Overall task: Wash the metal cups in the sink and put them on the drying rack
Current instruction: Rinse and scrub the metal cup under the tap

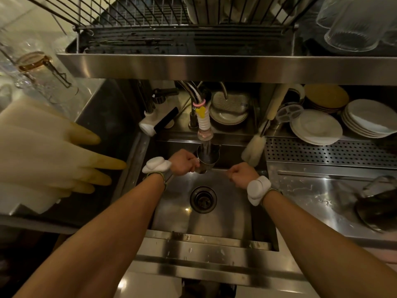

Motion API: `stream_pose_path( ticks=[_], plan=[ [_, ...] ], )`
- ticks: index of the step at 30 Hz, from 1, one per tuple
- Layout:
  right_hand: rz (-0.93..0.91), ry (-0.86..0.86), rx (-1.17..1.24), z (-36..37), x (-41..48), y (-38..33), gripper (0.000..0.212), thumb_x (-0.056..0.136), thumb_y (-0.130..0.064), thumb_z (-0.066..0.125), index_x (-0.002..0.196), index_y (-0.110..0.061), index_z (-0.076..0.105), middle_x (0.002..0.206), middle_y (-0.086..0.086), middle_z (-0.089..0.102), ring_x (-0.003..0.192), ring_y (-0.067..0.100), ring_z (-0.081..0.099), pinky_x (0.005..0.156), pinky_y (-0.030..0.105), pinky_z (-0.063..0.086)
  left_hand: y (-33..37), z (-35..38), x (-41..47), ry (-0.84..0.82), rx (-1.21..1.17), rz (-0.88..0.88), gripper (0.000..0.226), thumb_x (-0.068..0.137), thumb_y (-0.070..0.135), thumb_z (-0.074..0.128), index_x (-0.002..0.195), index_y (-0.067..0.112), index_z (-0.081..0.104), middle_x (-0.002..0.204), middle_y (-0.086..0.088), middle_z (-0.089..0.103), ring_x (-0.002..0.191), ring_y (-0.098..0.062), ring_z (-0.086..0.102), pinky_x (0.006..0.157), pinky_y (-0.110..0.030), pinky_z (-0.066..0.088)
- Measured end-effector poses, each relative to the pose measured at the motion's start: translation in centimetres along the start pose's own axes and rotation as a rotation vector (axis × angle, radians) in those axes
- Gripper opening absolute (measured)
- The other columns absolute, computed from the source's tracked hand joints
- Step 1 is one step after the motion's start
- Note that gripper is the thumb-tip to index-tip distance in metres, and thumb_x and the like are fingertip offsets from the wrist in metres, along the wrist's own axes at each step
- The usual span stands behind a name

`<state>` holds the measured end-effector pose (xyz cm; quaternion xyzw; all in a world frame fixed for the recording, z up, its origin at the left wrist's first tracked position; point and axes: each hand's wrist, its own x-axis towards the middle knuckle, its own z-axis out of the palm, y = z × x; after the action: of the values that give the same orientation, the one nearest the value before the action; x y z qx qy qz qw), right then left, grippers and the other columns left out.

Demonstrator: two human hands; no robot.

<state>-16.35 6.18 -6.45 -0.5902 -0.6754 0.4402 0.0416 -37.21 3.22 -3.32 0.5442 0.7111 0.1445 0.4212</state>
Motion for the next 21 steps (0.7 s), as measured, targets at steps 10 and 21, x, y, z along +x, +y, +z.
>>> stream_pose_path(
  ticks=[10,21],
  plan=[
    [-0.092,-0.017,0.006,-1.1,-2.2,-2.2,0.023,0.091,-0.022,0.059,0.106,-0.010,0.072,0.110,0.011,0.070,0.103,0.026,0.064,0.089,0.032,0.049,3.5,-3.2,-3.9,0.270,0.570,0.026,0.045,0.087,0.049,0.054,0.070,0.008,0.066,0.071,-0.008,0.063,0.067,-0.026,0.061,0.060,-0.029,0.042],
    [-0.118,0.014,0.029,-2.7,-3.6,-2.9,0.025,0.090,-0.024,0.062,0.106,-0.006,0.071,0.113,0.013,0.069,0.108,0.028,0.062,0.095,0.038,0.049,7.4,-3.4,-6.1,0.378,1.106,0.155,0.023,0.089,0.030,0.054,0.095,0.010,0.065,0.100,-0.014,0.070,0.096,-0.032,0.063,0.102,-0.039,0.033]
  ],
)
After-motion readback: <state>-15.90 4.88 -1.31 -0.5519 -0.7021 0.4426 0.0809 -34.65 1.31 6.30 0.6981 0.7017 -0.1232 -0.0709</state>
